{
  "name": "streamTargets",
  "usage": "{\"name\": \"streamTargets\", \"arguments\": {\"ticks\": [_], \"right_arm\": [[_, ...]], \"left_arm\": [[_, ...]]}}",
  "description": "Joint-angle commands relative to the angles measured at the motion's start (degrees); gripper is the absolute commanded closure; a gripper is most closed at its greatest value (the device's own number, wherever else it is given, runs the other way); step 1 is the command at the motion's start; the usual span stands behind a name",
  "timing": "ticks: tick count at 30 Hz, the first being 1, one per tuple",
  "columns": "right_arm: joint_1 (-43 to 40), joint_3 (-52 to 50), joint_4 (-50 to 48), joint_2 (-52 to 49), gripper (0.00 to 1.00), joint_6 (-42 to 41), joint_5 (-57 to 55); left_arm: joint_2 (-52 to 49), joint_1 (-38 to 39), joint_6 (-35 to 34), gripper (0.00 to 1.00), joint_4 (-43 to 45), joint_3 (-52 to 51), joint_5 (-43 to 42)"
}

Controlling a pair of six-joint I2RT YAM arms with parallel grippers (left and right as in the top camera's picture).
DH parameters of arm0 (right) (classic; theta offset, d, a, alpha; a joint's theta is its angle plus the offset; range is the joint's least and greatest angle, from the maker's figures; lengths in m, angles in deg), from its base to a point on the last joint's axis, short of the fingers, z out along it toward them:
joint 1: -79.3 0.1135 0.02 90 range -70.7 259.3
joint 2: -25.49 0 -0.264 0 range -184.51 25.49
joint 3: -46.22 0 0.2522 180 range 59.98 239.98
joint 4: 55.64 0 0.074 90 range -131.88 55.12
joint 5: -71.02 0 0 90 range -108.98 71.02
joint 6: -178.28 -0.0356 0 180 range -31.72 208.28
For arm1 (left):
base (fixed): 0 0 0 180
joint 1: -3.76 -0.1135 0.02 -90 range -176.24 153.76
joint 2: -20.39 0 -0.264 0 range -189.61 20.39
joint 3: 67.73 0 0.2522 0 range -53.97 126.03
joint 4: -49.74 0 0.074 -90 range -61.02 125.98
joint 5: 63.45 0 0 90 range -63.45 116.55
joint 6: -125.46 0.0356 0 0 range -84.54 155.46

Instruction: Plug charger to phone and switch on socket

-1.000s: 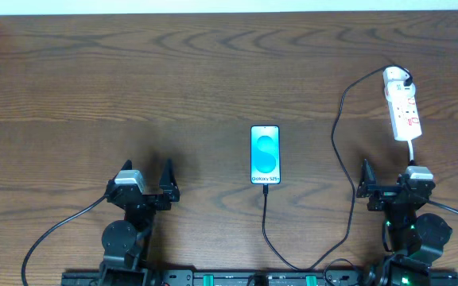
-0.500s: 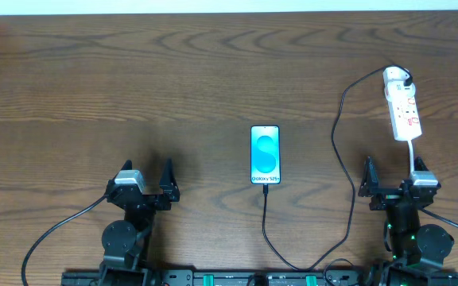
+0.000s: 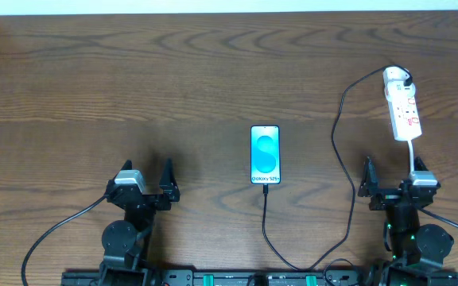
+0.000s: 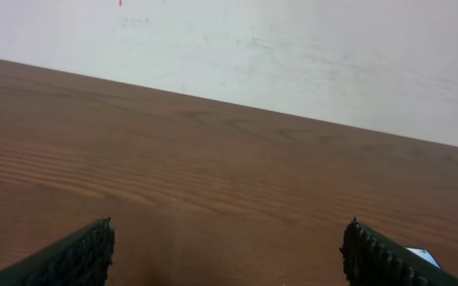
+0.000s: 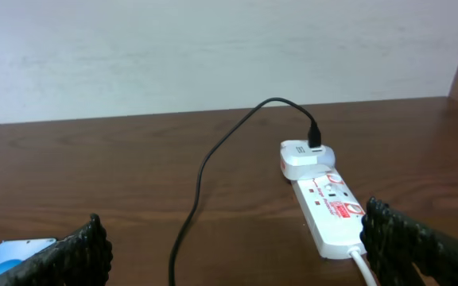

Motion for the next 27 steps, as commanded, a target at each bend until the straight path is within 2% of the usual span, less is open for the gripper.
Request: {"name": "streamTargets", "arguments": {"ticks": [1,13,19,27], "right_arm": [[1.33,-0.28,0.2,0.55,0.01,2.49,-0.28],[4.42,-0.28,0.28,0.55,0.01,6.4,-1.29],[5.14,-0.28,0.68,0.55,0.01,0.79,-6.29],[9.11,-0.28,1.33,0.55,0.01,-1.55,-13.44]], "left_arm": [[0.35,-0.31,0.39,0.09,-2.47,-0.98,0.74],[0.35,-0.31,0.37,0.09,-2.47,-0.98,0.74],[0.35,-0.31,0.37,0.09,-2.47,-0.98,0.74],[0.35,-0.31,0.37,0.09,-2.47,-0.98,0.74]]}}
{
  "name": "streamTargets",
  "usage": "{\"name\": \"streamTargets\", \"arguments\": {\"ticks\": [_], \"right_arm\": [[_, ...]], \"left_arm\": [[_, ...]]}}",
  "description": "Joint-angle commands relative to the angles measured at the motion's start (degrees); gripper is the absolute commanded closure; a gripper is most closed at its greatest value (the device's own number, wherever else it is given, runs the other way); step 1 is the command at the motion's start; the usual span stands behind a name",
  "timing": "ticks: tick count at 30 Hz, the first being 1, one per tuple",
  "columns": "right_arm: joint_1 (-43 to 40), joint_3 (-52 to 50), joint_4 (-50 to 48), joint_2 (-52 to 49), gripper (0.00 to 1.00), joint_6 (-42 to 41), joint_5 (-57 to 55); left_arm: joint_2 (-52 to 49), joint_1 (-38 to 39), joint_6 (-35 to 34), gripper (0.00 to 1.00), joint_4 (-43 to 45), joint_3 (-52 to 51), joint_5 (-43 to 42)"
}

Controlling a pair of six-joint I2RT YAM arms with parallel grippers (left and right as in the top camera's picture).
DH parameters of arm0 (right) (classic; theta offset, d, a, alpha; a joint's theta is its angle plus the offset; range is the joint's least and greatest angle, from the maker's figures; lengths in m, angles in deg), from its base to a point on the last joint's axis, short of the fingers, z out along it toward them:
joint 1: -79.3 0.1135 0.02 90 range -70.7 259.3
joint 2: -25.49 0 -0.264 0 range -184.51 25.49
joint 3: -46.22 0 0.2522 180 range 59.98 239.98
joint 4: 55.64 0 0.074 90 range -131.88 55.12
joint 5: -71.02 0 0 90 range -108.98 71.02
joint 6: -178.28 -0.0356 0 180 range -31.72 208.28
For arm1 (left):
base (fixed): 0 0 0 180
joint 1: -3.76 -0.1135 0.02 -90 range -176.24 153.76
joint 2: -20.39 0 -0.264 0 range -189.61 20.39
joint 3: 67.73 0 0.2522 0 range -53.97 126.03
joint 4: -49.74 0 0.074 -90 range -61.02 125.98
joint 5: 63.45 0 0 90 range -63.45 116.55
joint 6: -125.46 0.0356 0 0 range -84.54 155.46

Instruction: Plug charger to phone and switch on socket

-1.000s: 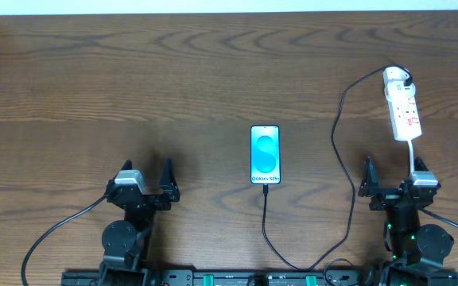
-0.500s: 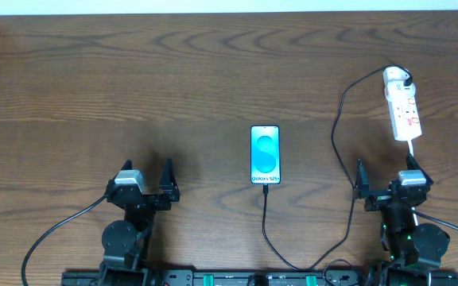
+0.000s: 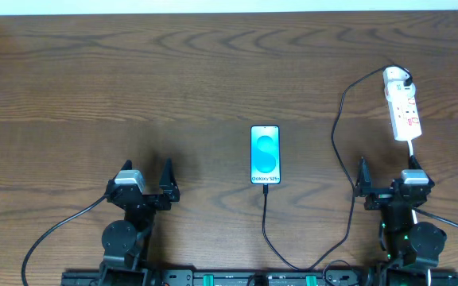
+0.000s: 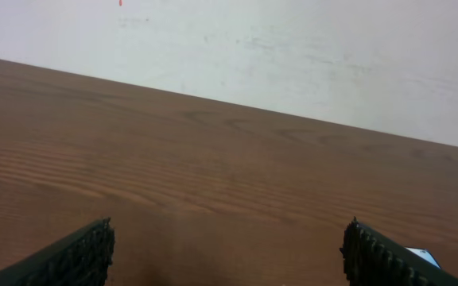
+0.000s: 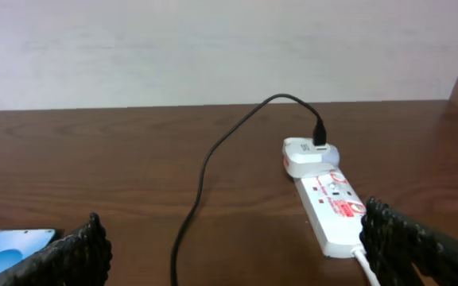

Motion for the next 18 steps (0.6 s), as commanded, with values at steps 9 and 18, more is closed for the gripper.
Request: {"name": "streamTargets", "arguments": {"ticks": [9,18], "right_arm": [[7.58,-0.28,0.44,0.55,0.01,-3.32,-10.75],[11.85,-0.28,0.09,0.55,0.01,-3.32,-13.86]], "left_arm": [[0.35,-0.31,0.37,0.09,-2.47,-0.98,0.74],[0.35,-0.31,0.37,0.09,-2.47,-0.98,0.74]]}}
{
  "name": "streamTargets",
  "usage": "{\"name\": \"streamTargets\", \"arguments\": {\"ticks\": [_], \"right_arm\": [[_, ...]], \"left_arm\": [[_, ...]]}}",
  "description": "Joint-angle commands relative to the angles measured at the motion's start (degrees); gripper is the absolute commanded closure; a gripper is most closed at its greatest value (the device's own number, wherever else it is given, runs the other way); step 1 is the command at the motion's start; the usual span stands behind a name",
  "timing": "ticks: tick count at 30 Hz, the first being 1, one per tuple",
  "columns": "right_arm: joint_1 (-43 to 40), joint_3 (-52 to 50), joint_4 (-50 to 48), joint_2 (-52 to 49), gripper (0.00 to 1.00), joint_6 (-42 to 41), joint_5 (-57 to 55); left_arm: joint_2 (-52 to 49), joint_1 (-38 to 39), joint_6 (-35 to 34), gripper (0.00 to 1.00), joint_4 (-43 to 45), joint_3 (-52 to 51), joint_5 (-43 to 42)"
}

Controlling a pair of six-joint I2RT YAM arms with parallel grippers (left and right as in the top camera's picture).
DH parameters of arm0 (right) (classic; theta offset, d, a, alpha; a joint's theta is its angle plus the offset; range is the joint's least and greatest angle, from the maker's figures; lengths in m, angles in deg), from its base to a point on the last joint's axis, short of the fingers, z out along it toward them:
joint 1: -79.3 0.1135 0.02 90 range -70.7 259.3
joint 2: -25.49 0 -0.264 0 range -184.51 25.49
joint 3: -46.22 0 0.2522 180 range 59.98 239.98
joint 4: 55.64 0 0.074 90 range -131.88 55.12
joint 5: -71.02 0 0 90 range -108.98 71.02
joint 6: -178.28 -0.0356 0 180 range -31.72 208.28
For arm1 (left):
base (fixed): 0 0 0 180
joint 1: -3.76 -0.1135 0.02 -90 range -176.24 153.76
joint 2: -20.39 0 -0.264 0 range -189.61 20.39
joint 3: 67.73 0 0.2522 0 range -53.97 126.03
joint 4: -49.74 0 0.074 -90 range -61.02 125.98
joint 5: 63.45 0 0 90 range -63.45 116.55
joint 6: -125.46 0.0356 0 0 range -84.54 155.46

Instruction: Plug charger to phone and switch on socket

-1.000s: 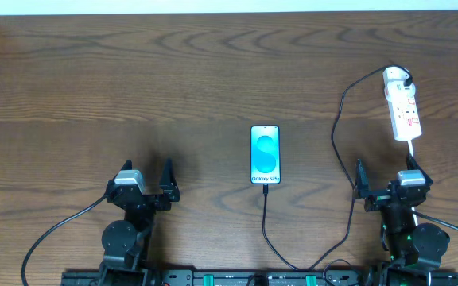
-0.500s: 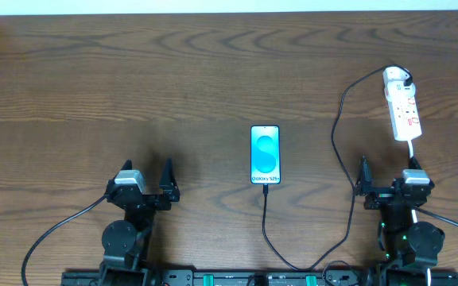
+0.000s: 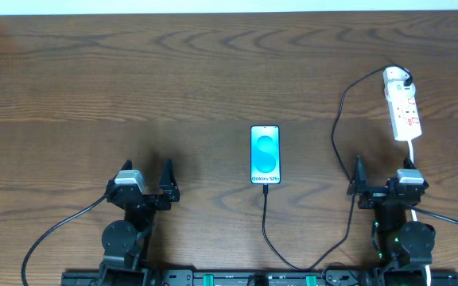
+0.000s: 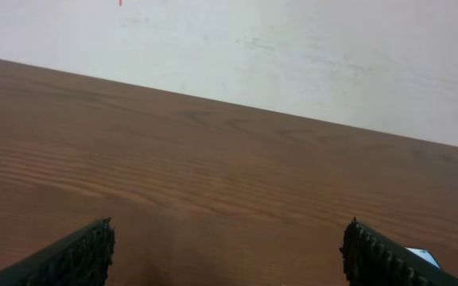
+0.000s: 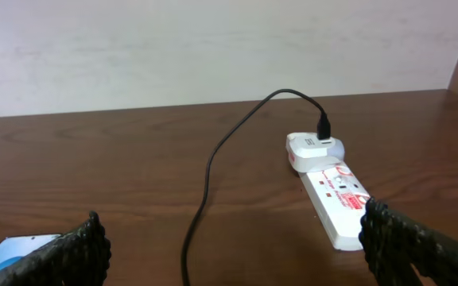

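Observation:
A phone (image 3: 265, 154) with a lit blue screen lies face up mid-table, its corner showing (image 5: 18, 253) in the right wrist view. A black charger cable (image 3: 339, 151) meets the phone's near end and loops right to a white adapter (image 3: 396, 77) plugged into the white power strip (image 3: 405, 114), seen again as the strip (image 5: 336, 202) and cable (image 5: 213, 171). My left gripper (image 3: 145, 179) is open, nothing between its fingers (image 4: 86, 253). My right gripper (image 3: 382, 179) is open near the front edge, below the strip.
The wooden table (image 3: 133, 79) runs back to a white wall (image 4: 293, 48). A brown board stands at the far right. The strip's white lead (image 3: 413, 156) runs toward my right arm.
My right gripper has shifted slightly left, so the power strip sits further right in its view. The left arm, phone and cable are unchanged.
Both grippers were open near the front edge, the cable lying from the phone's near end to the strip. Over the moments only the right gripper crept leftward; nothing was touched.

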Motion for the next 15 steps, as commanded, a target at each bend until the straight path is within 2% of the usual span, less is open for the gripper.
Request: {"name": "streamTargets", "arguments": {"ticks": [1,15], "right_arm": [[1.09,-0.28,-0.13,0.55,0.01,-0.74,-1.92],[1.4,-0.28,-0.11,0.52,0.01,-0.74,-0.85]], "left_arm": [[0.35,-0.31,0.37,0.09,-2.47,-0.98,0.74],[0.35,-0.31,0.37,0.09,-2.47,-0.98,0.74]]}}
